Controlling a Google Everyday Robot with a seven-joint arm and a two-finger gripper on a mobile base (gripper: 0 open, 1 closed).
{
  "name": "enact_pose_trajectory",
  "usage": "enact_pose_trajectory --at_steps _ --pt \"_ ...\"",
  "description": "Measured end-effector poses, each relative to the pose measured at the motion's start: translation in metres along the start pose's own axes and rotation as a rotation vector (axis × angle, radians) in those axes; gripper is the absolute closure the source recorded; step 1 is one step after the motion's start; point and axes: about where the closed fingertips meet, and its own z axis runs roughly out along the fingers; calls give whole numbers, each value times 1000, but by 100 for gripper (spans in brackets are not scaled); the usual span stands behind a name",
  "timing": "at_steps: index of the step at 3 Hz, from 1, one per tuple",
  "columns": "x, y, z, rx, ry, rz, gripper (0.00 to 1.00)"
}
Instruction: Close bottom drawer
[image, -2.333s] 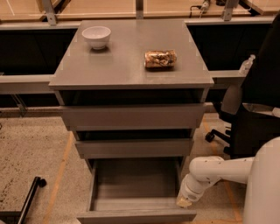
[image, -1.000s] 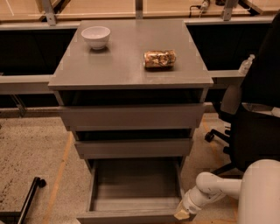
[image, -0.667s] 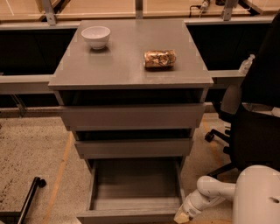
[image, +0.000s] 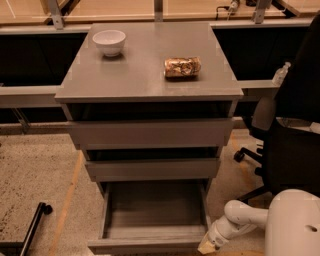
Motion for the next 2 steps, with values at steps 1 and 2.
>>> enact_pose_trajectory --at_steps 1,2 --pt "0 0 0 0 -1 -1 100" --pt "-26 -31 -2 49 -26 -56 100"
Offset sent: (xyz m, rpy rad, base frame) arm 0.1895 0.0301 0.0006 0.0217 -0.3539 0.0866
